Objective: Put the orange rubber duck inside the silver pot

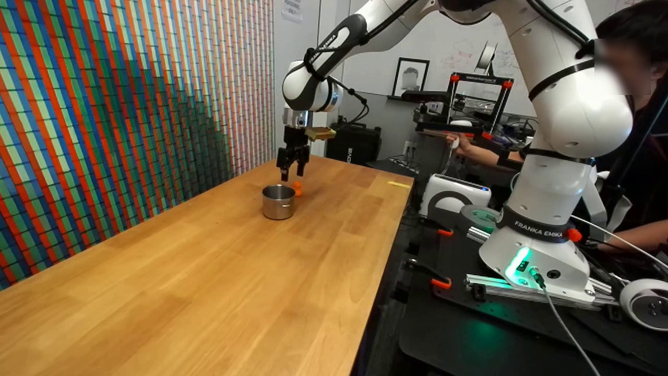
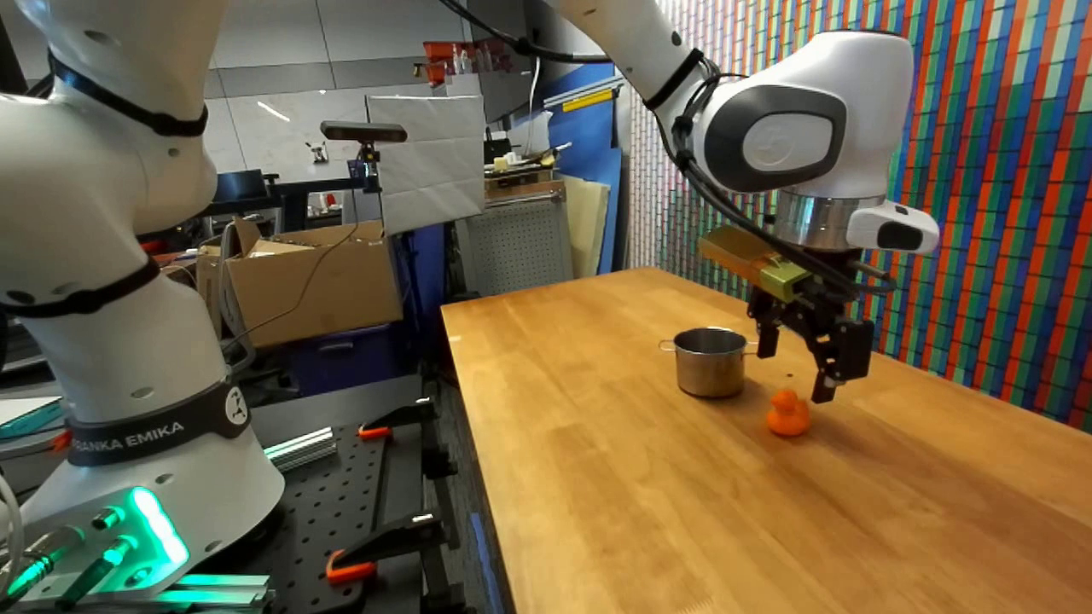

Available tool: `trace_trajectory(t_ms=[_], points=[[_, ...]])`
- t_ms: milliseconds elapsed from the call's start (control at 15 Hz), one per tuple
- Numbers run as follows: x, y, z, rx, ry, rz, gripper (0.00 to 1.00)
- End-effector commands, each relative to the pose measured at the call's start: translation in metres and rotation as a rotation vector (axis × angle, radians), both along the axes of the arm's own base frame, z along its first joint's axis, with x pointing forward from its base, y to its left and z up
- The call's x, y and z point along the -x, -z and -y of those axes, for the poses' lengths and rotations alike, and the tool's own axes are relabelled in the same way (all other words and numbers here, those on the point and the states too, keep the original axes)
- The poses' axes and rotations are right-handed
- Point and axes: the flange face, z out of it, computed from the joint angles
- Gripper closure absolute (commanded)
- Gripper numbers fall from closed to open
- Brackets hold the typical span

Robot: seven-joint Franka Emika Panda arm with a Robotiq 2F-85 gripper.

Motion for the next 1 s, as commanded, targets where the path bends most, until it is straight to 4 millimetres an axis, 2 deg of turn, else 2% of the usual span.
trace_trajectory(t_ms=[0,400,667,867,933], points=[[0.041,-0.013,-0.001,0.013,0.005,0.005,0.0],[0.064,0.0,-0.012,0.098,-0.052,0.164,0.0],[0.066,0.016,-0.018,0.118,-0.065,0.24,0.0],[0.06,0.027,-0.018,0.143,-0.078,0.295,0.0],[0.058,0.029,-0.018,0.148,-0.081,0.309,0.25]])
